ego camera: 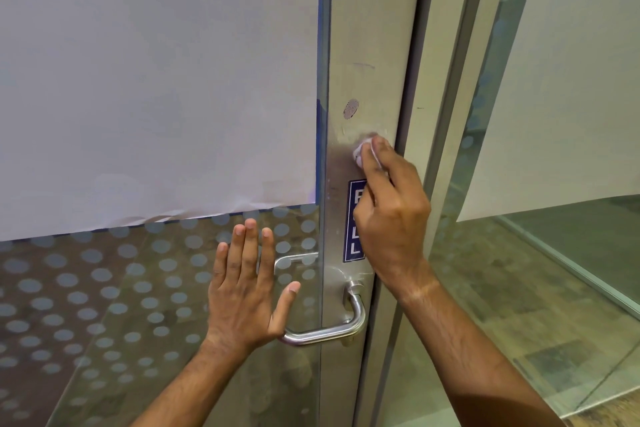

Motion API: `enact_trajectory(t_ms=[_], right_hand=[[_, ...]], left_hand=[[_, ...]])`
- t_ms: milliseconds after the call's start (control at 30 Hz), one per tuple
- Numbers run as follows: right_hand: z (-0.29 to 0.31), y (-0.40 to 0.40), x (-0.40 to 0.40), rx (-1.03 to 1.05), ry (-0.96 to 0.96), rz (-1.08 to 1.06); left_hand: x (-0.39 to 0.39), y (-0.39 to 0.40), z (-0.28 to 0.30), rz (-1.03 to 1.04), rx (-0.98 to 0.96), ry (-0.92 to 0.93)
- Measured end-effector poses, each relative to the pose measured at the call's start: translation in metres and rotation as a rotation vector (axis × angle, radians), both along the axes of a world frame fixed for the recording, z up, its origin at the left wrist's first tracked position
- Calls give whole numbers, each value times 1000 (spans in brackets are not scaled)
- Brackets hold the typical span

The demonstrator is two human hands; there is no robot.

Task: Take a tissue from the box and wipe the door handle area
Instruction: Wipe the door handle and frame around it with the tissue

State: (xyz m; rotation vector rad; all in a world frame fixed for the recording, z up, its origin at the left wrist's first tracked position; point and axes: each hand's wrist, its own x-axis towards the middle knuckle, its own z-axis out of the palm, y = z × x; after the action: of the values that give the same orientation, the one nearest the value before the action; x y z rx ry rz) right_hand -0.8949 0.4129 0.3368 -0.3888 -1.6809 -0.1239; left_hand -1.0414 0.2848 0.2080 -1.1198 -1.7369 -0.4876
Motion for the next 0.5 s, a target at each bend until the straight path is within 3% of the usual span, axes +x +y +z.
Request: enact_trajectory(t_ms=[133,333,500], right_hand=[[11,-4,-9,-26,59,-12],[-18,-9,3,80,-106,23],[7,-8,14,6,21,144]], left_hand=[[0,-1,0,1,-4,-1],[0,-1,0,-3,-4,0],[0,0,1,7,-7,1]])
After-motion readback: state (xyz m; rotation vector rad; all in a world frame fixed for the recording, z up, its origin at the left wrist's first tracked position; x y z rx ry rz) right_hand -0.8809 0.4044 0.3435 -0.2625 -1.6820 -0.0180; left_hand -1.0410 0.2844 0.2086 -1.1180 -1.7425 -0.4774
